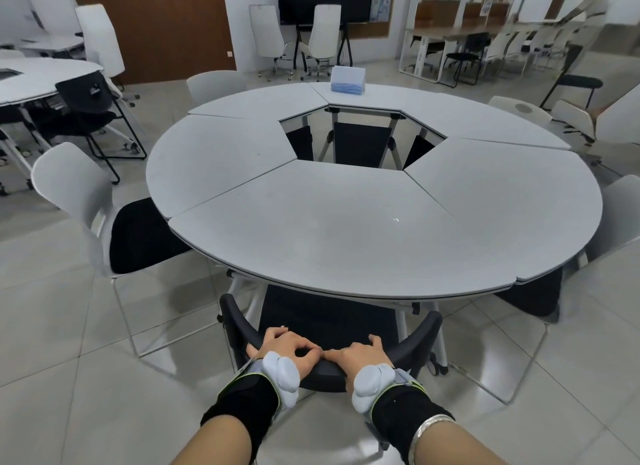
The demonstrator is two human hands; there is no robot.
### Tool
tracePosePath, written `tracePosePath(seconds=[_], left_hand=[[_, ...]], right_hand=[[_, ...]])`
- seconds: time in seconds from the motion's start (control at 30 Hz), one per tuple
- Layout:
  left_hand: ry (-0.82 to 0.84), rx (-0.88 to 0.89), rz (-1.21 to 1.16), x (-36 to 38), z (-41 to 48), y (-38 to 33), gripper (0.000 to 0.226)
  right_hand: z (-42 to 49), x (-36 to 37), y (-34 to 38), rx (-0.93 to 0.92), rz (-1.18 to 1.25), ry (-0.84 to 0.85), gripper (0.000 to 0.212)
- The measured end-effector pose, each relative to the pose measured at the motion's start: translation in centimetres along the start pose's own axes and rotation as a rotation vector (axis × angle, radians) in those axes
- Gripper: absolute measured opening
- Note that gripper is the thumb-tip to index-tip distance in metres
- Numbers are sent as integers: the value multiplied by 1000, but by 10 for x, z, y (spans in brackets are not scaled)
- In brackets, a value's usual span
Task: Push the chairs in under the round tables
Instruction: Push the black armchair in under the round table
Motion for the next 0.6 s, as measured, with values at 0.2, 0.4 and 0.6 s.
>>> tracePosePath(seconds=[0.2, 0.4, 0.6], left_hand=[[11, 11, -17, -3, 15, -5, 26], [8, 13, 5, -6, 27, -12, 28], [30, 7, 0, -12, 40, -16, 27]], right_hand=[[11, -6, -9, -10, 9, -4, 51], [22, -14, -20, -15, 7, 33, 52], [35, -15, -25, -17, 15, 13, 52]])
Point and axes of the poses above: each hand's wrist, its own z-axis towards the middle knuckle, its own x-axis out of the palm, y = z × x, the point moved 1 cm from there along z, towards the middle knuckle, and after that the axes turned 8 degrees about -z, right-handed, at the moved point
